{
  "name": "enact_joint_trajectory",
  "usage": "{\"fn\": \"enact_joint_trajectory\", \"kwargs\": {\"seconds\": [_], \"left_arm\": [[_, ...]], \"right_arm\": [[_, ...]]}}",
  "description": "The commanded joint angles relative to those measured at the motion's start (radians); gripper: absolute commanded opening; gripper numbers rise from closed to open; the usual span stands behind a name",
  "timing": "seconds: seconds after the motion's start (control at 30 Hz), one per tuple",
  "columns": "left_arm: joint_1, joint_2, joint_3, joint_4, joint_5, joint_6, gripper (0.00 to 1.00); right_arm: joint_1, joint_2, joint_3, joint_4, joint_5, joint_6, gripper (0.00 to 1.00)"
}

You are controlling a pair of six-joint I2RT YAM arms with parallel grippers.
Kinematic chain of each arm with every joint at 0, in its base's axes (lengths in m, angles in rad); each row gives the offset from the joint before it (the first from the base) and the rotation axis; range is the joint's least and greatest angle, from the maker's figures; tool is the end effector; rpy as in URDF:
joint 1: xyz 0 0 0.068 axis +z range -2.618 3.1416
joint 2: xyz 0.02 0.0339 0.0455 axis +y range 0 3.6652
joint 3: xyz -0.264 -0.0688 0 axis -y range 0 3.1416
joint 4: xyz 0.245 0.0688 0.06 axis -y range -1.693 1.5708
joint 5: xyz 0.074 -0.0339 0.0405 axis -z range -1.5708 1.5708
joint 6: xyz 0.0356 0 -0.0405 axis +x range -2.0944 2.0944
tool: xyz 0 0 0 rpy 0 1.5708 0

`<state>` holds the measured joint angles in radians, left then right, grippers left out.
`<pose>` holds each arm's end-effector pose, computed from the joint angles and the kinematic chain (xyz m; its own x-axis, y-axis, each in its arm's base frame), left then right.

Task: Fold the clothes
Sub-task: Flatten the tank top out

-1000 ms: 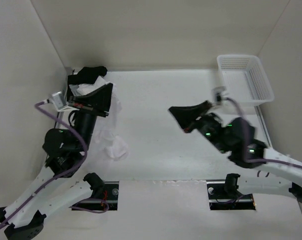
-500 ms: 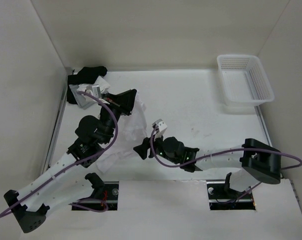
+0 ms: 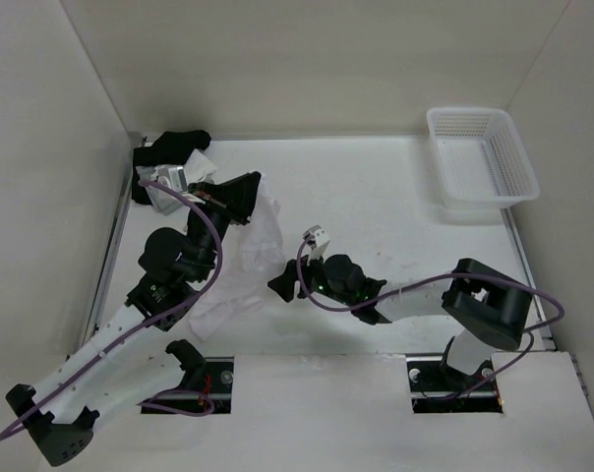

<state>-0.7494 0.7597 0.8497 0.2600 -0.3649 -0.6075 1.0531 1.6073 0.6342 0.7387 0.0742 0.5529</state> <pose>0.1316 -0.1051 0.4139 -0.0170 -0.7125 -0.7015 0.4643 0.6157 -0.6367 0.1624 0.2799 0.1831 -0.5342 0.1203 -0.8368 -0.6467 0.5793 0.4961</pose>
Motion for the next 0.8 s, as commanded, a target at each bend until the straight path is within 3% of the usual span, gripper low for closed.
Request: {"fn": "enact_joint_trajectory", "kwargs": {"seconds": [0.0, 0.07, 0.2, 0.27, 0.37, 0.5, 0.63, 0.77], "left_arm": [[0.014, -0.008, 0.017, 0.067, 0.041, -0.021, 0.05], [0.018, -0.016, 0.017, 0.061, 0.041, -0.024, 0.05], [0.025, -0.037, 0.012, 0.056, 0.038, -0.023, 0.05], [0.025, -0.046, 0.015, 0.05, 0.034, -0.018, 0.05], [0.031, -0.075, 0.018, 0.038, 0.021, -0.008, 0.05], [0.052, -0.147, 0.032, -0.008, -0.032, 0.043, 0.05], [0.077, -0.244, 0.071, -0.059, -0.123, 0.133, 0.05], [0.072, -0.301, 0.127, -0.079, -0.166, 0.187, 0.05]], "right_arm": [[-0.014, 0.086, 0.083, 0.087, -0.111, -0.021, 0.73], [-0.021, 0.12, 0.119, 0.094, -0.131, -0.021, 0.66], [-0.02, 0.082, 0.125, 0.111, -0.11, -0.024, 0.19], [-0.012, 0.025, 0.105, 0.088, -0.079, -0.031, 0.1], [0.029, -0.116, 0.064, -0.02, -0.018, -0.031, 0.06], [0.155, -0.438, 0.076, -0.363, 0.087, -0.044, 0.05], [0.365, -0.703, 0.218, -0.697, 0.251, -0.091, 0.06], [0.556, -0.806, 0.408, -0.881, 0.451, -0.175, 0.05]]}}
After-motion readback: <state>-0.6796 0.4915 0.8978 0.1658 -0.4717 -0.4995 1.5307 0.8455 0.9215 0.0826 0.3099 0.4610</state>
